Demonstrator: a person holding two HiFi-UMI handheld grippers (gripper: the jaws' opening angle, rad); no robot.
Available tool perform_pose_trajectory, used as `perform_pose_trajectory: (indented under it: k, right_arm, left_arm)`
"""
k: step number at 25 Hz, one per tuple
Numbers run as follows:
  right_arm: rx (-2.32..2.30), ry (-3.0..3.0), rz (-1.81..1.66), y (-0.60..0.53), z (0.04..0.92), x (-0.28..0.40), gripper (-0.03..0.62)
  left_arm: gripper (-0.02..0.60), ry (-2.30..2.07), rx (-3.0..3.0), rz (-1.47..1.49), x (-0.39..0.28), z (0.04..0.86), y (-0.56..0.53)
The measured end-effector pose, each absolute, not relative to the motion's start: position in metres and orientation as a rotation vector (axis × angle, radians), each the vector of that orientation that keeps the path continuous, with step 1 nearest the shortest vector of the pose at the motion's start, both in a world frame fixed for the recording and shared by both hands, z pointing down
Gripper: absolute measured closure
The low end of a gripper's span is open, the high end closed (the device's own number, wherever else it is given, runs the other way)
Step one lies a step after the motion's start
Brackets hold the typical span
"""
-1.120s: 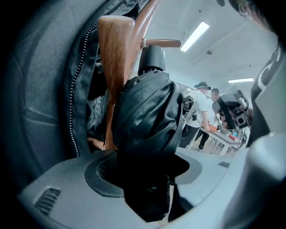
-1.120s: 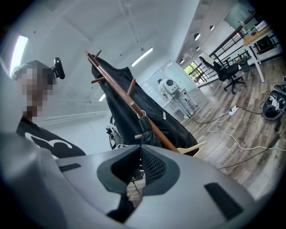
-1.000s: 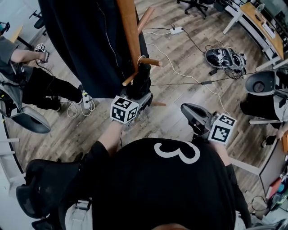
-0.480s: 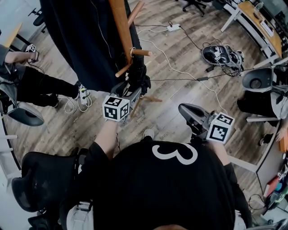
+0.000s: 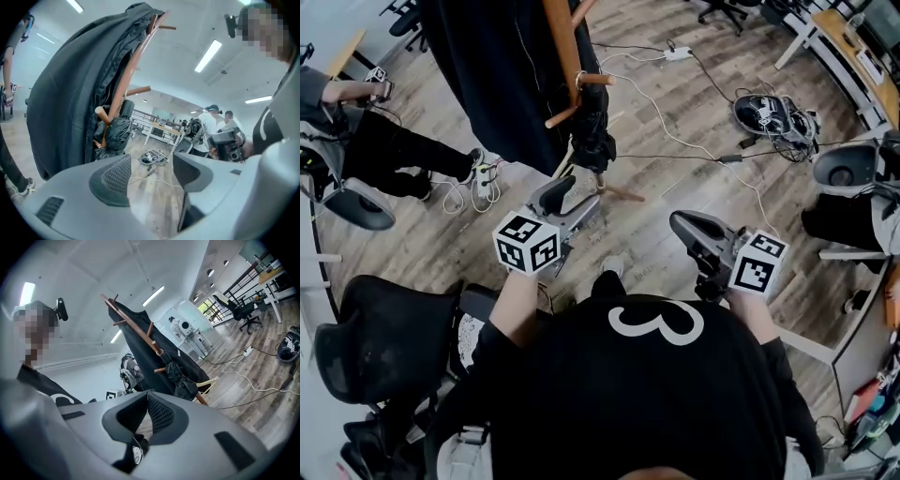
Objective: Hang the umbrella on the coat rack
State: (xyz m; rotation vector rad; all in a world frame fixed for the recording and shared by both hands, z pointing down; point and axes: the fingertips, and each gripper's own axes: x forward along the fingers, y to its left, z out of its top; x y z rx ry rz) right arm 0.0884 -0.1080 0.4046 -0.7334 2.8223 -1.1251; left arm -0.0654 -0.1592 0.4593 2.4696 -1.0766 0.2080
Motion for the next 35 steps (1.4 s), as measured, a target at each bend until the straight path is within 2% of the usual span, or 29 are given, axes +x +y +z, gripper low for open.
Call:
perform_pose_trajectory:
  k: [7,17,21,25,35]
  right_arm:
    - [-0.659,2.806,-1.062,-0.056,0.388,0.104,0.567]
    - [-0.585,2.777,-0.967,0.018,0.363,0.133,0.568]
    - [-0.604,2.756,-0.955,0.039,0.363,0.146,0.568]
    - [-0.637,2.759,-0.946,0.06,0.369,0.153,0.568]
    - [-0.694,2.766,-0.941,0.093,0.378,0.164,0.568]
  left_arm:
    - [0.332,-0.948,2.546,0.073,-0.023,0.394,-0.081]
    - [0.49,-0.808,2.584,0.011,0.044,0.35,0.012]
    - [0.535,-0.782,2.635,0.088,0.067,0.355,0.036]
    - [0.556,-0.728,2.637,0.091,0.082,0.36,0.056]
    - [0.563,-0.725,2.678,0.163,0.099,0.376,0.088]
